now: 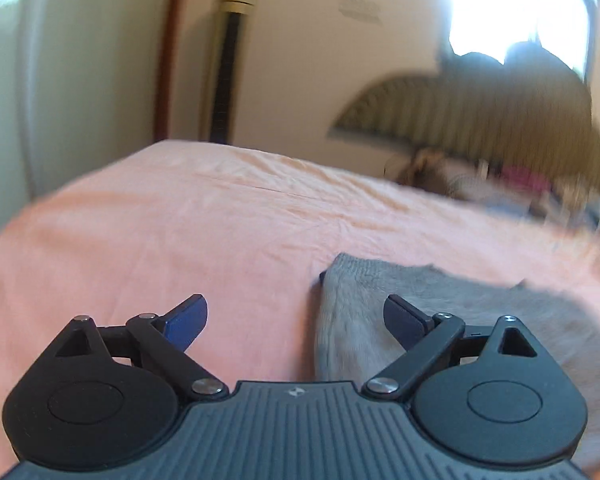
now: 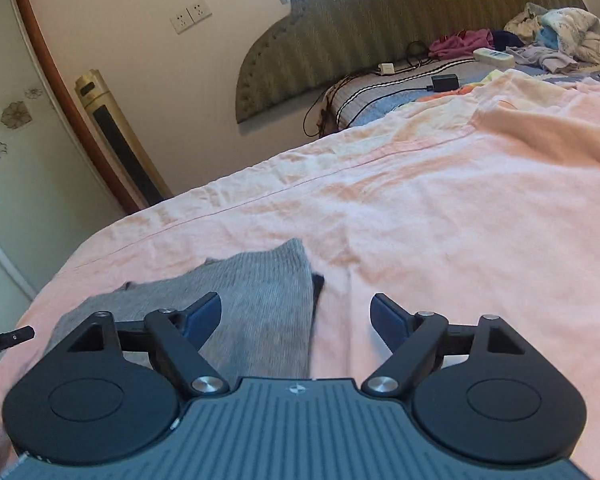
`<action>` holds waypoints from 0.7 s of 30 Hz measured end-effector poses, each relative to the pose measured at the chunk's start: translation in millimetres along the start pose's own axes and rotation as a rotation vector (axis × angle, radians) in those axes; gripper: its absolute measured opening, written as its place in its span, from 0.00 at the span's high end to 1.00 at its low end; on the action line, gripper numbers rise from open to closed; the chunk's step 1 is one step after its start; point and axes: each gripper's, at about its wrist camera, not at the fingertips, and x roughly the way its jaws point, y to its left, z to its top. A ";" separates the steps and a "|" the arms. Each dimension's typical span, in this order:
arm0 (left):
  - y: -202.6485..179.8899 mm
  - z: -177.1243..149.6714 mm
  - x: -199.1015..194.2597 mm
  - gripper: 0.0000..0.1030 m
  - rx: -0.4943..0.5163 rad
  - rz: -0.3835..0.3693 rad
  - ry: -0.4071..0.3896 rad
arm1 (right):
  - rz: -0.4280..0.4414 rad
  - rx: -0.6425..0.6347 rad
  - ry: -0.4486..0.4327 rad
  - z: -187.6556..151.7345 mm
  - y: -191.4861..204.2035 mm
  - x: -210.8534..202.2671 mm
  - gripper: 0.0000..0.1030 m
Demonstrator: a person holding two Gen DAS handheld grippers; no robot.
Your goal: Fold small clothes
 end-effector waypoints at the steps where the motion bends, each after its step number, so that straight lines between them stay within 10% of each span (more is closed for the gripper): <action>1: 16.4 -12.8 -21.2 0.07 -0.109 -0.040 0.024 | 0.018 0.063 0.006 -12.3 -8.1 -19.4 0.20; 5: 56.0 -74.4 -61.4 0.07 -0.515 -0.158 0.141 | 0.074 0.282 0.059 -72.3 -26.9 -73.5 0.19; 7: 54.4 -91.1 -73.7 0.05 -0.595 -0.217 0.074 | 0.100 0.318 0.060 -96.2 -20.3 -81.2 0.19; 11: 37.7 -85.9 -48.1 0.00 -0.648 -0.318 0.080 | 0.147 0.322 0.050 -95.5 2.9 -56.0 0.01; 15: 9.6 -72.2 -15.7 0.01 -0.554 -0.228 0.088 | 0.158 0.343 0.047 -79.6 21.3 -12.8 0.01; 18: -3.3 -71.6 -9.0 0.21 -0.478 -0.145 0.091 | 0.131 0.320 0.063 -76.0 27.9 8.5 0.31; 20: -3.6 -72.4 -3.5 0.84 -0.429 -0.057 0.121 | 0.093 0.313 0.091 -78.6 25.1 17.9 0.82; 21: -1.3 -72.2 -1.9 0.87 -0.420 -0.034 0.129 | 0.095 0.332 0.095 -80.6 18.9 18.8 0.88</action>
